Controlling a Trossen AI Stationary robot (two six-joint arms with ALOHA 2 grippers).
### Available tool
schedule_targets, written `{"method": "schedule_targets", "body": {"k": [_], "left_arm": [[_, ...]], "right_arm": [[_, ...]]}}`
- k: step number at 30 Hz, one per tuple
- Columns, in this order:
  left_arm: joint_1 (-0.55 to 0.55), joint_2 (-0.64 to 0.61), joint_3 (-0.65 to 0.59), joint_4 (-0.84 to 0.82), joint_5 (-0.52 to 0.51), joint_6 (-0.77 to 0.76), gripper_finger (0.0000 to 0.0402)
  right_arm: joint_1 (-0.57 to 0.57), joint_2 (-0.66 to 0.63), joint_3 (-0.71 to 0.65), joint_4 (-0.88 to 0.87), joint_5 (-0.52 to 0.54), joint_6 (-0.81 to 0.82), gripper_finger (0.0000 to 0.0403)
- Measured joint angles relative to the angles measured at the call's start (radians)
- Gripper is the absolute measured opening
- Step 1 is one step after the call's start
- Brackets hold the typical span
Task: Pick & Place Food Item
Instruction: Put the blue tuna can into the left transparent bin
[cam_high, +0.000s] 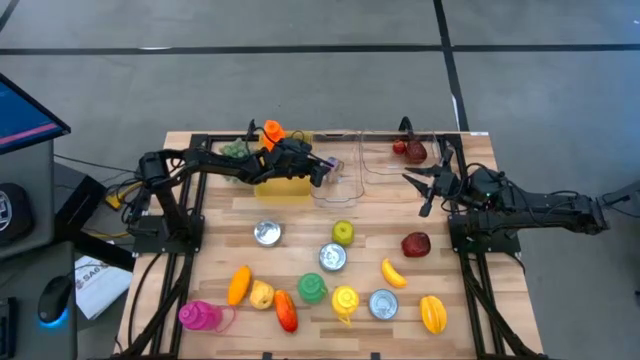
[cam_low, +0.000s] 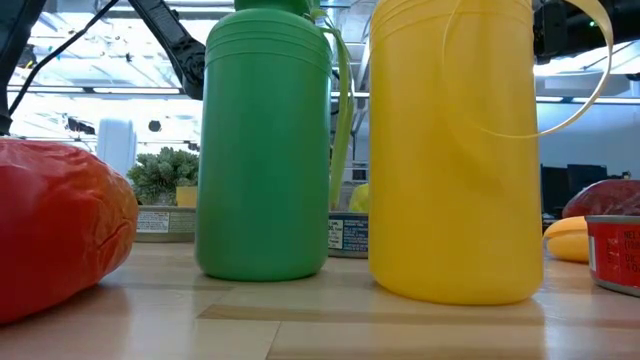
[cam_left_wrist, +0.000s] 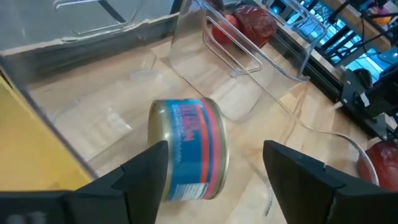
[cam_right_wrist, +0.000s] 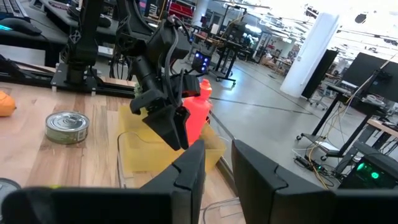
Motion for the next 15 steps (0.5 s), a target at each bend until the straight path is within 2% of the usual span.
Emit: {"method": "schedule_targets", "body": {"k": [7, 13, 15], "left_arm": [[0.006, -0.028, 0.0, 0.022, 0.001, 0.023, 0.0245], [0.006, -0.118, 0.0, 0.023, 0.003, 0.025, 0.0209], [0.006, -0.16, 0.0, 0.015, 0.005, 0.073, 0.0193]], "right_arm": [[0.0, 0.0, 0.0, 0.0, 0.0, 0.002, 0.0076], [0.0, 0.0, 0.0, -0.014, 0.0, 0.002, 0.0076], [0.0, 0.0, 0.0, -0.017, 0.0, 0.002, 0.0076]]}}
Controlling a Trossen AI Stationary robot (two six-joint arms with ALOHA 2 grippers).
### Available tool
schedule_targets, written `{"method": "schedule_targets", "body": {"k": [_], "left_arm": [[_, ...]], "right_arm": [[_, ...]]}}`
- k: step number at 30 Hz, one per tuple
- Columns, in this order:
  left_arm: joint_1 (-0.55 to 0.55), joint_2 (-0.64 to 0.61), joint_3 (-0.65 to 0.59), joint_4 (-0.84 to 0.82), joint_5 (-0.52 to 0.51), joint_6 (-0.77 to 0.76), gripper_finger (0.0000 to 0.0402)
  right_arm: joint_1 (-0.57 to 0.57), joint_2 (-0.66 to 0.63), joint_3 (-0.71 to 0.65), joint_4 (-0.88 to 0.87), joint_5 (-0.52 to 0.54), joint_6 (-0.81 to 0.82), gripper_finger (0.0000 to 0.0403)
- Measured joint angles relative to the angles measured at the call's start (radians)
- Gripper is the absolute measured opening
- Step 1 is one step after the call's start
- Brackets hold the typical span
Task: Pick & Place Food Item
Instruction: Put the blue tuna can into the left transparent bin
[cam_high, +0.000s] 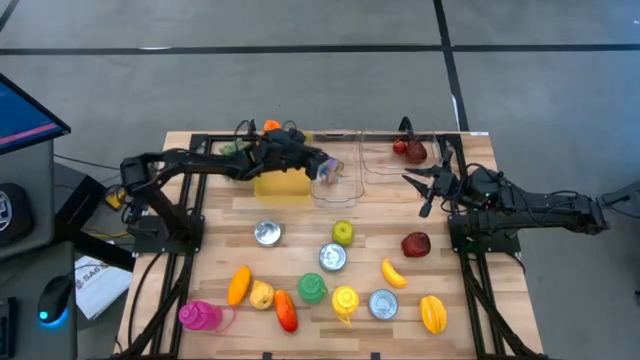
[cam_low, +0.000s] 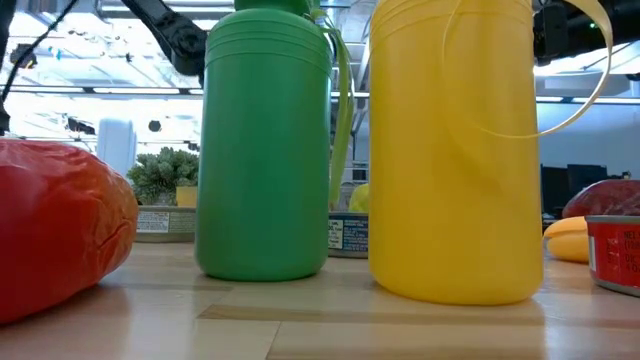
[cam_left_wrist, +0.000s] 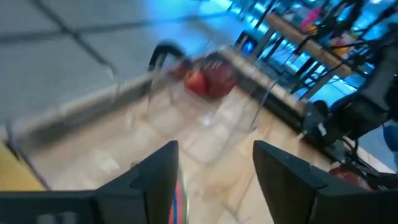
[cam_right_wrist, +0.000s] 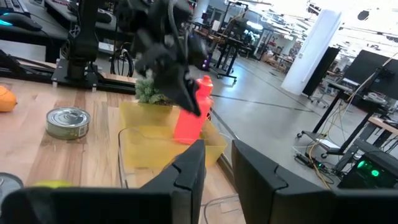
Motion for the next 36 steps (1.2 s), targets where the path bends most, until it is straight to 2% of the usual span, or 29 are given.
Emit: {"method": "schedule_targets", "body": {"k": [3, 8, 12, 16, 24, 29, 36], "left_arm": [[-0.004, -0.067, 0.0, -0.018, 0.001, 0.1, 0.0166], [-0.01, -0.159, -0.006, -0.078, 0.0, 0.132, 0.0123], [-0.025, -0.229, -0.049, -0.108, 0.0, 0.138, 0.0094], [-0.045, -0.289, -0.123, -0.106, 0.001, 0.245, 0.0065], [-0.074, -0.373, -0.314, 0.068, 0.001, 0.257, 0.0008], [-0.071, -0.451, -0.397, 0.095, 0.001, 0.264, 0.0004], [-0.068, -0.618, -0.471, 0.098, 0.001, 0.381, 0.0002]], "right_arm": [[0.0, 0.0, 0.0, -0.007, 0.005, 0.0, 0.0076], [0.0, 0.0, 0.0, -0.008, 0.007, 0.0, 0.0076], [0.0, 0.0, 0.0, -0.009, 0.007, 0.0, 0.0076], [0.0, 0.0, 0.0, -0.009, 0.007, 0.0, 0.0076], [0.0, 0.001, 0.0, -0.009, 0.007, 0.0, 0.0076], [0.0, 0.001, 0.0, -0.013, 0.008, 0.001, 0.0076], [0.0, 0.001, 0.0, -0.011, 0.008, 0.081, 0.0076]]}}
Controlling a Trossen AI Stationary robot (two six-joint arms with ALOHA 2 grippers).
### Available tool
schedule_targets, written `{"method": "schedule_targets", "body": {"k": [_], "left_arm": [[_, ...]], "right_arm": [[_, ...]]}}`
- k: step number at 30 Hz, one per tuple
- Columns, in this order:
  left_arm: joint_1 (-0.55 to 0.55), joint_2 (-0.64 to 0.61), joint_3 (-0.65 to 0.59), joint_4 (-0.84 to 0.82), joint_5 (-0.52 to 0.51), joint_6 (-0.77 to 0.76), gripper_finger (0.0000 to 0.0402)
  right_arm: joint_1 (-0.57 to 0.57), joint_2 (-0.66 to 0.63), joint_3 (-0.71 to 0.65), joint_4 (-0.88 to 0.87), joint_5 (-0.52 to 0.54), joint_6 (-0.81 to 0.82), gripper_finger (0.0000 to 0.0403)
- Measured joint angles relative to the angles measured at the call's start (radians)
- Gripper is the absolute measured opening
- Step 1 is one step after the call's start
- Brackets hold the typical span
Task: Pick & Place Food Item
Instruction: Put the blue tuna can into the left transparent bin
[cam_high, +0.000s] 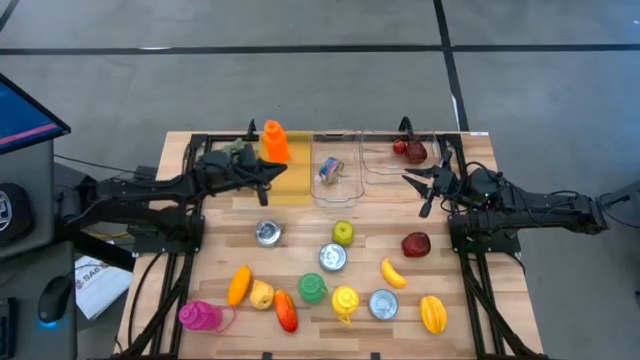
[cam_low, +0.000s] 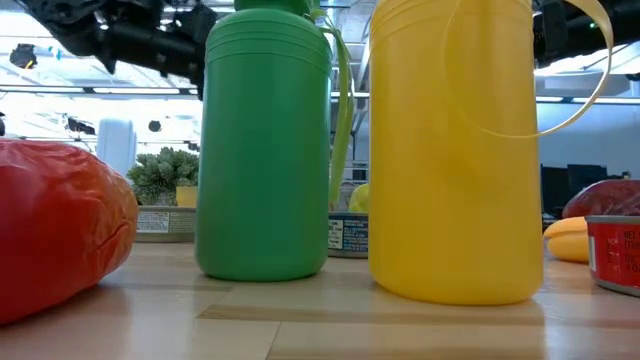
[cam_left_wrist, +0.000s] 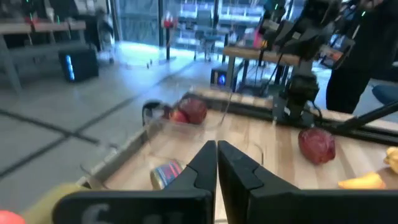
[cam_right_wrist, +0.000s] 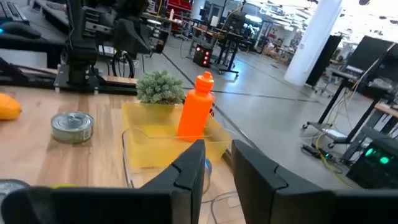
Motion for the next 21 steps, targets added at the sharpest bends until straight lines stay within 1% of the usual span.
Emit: {"method": "schedule_targets", "body": {"k": [6, 10, 15, 17, 21], "left_arm": [[0.0, -0.132, -0.066, 0.008, 0.0, 0.01, 0.0003], [0.0, -0.181, -0.106, 0.006, 0.0, 0.006, 0.0002], [-0.002, -0.204, -0.155, 0.005, 0.0, 0.009, 0.0002], [-0.002, -0.206, -0.163, 0.006, 0.0, 0.014, 0.0003], [-0.002, -0.206, -0.166, 0.006, 0.0, 0.013, 0.0002]], "right_arm": [[0.002, 0.0, 0.0, 0.008, 0.0, 0.032, 0.0076], [0.001, 0.006, 0.0, 0.017, 0.0, 0.092, 0.0076], [0.001, 0.037, 0.0, 0.016, 0.0, 0.171, 0.0076], [0.0, 0.047, 0.0, 0.034, 0.0, 0.167, 0.0076], [0.0, 0.069, 0.0, 0.121, 0.001, 0.097, 0.0076]]}}
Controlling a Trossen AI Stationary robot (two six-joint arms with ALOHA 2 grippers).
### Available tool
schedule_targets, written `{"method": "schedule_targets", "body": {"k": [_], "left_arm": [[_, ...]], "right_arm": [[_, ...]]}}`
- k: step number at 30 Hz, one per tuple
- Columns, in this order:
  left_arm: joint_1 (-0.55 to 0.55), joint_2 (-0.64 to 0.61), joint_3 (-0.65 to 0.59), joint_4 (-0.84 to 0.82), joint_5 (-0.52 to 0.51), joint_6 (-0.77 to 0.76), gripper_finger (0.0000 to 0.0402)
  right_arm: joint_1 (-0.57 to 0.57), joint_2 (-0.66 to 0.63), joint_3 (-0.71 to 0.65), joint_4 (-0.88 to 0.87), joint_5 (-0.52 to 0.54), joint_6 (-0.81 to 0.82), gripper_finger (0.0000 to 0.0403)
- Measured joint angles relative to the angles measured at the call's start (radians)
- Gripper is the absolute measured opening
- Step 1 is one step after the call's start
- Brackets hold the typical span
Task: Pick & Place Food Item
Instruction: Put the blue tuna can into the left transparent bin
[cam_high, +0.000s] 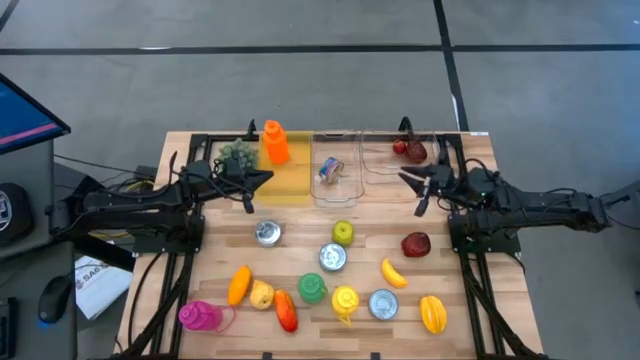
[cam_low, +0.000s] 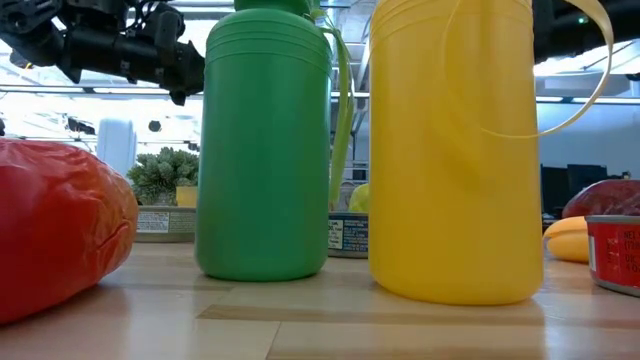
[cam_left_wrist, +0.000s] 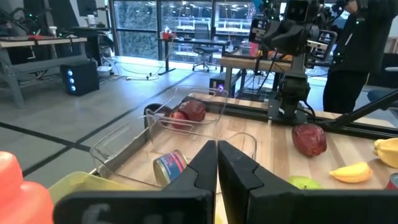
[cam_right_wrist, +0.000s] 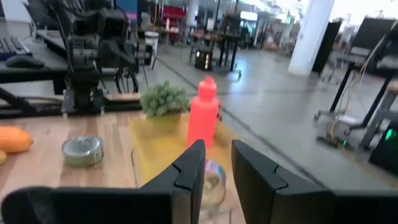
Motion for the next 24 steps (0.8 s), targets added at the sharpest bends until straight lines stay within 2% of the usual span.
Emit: {"method": "schedule_targets", "body": {"k": [8, 24], "left_arm": [[0.0, 0.0, 0.0, 0.0, 0.0, 0.0, 0.0001], [0.0, 0.0, 0.0, 0.0, 0.0, 0.0, 0.0001]], "right_arm": [[-0.001, 0.048, 0.0, 0.157, 0.002, -0.125, 0.0075], [-0.071, 0.091, 0.0, 0.164, 0.001, -0.134, 0.0075]]}}
